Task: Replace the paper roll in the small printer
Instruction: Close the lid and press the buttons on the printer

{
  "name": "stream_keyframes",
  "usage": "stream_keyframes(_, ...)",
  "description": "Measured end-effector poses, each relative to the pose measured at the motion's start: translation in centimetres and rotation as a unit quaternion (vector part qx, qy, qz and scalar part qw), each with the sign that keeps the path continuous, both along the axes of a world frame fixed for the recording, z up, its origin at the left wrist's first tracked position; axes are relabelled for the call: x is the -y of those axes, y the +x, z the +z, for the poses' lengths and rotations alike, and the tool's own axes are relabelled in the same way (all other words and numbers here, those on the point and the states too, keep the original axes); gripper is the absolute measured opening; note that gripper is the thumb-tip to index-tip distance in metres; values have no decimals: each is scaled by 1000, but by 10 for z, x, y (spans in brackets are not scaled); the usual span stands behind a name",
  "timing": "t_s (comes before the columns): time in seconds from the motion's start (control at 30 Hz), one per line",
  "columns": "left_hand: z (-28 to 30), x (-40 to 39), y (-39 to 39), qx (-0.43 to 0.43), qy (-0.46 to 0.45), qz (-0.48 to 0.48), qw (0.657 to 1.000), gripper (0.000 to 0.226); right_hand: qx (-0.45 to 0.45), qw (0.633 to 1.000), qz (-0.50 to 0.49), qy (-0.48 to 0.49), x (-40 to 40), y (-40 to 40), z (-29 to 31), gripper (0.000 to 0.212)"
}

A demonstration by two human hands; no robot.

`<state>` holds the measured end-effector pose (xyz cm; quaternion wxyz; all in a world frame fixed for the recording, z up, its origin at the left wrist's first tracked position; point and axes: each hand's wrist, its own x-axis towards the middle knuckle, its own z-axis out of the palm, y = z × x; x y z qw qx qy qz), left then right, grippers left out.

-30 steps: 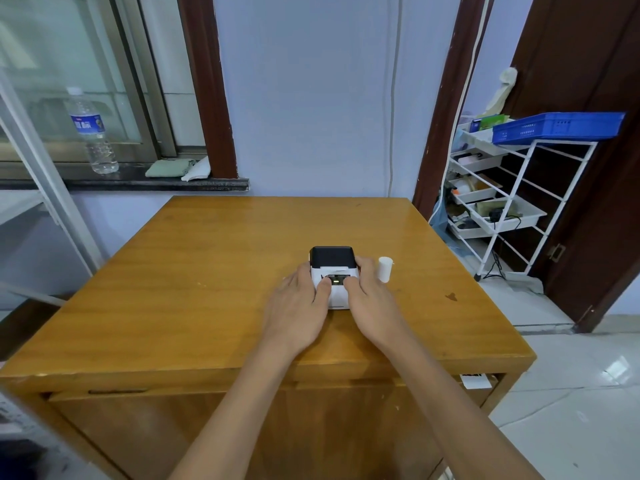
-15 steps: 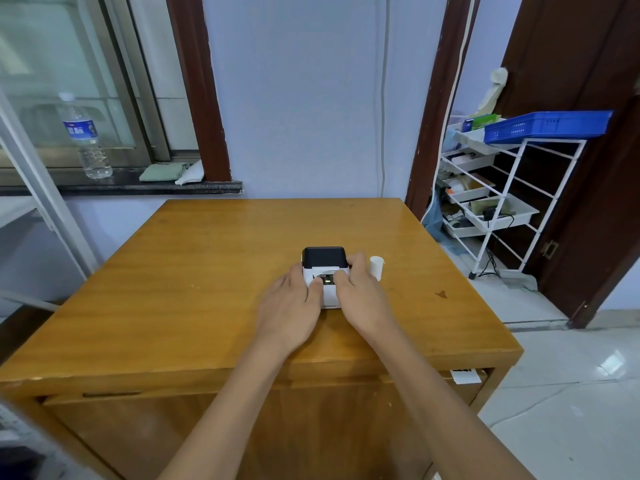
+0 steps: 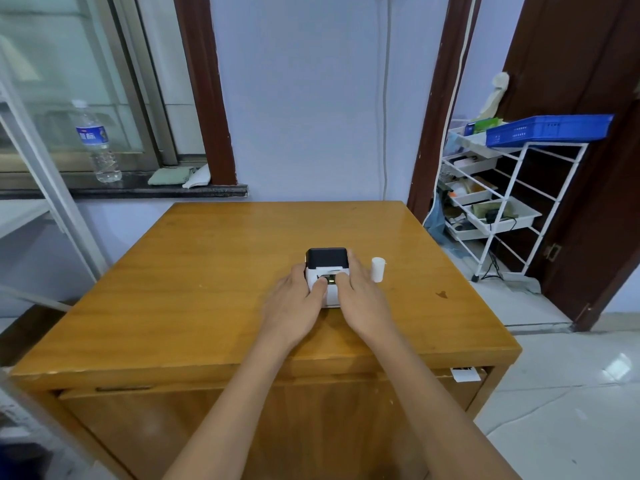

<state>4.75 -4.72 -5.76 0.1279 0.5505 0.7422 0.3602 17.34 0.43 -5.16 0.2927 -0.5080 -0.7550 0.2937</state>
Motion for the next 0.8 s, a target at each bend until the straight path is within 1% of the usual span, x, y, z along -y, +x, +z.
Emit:
stream_keyframes(0.1,-2,-1,0,-22,-9,-11,1000,61,3,1000,5,4,0,1,0,61)
stream_keyframes(0.17,-3,-2,0,-23,-13,-11,1000,69,2,1000,7,11,0,1,-1,61)
stream_keyframes(0.37,-3,-1,-1,-36,9,-11,999,59,4,1000,10,17,-3,3,-4,61)
stream_keyframes(0.6,-2,-2,0,-46,-25,-11,999,67,8,1000,22,11,-5,5,-4,61)
stream_keyframes(0.8,-2,-2,0,-41,-13,-15,999,67,5,999,32,15,-3,7,-4,61)
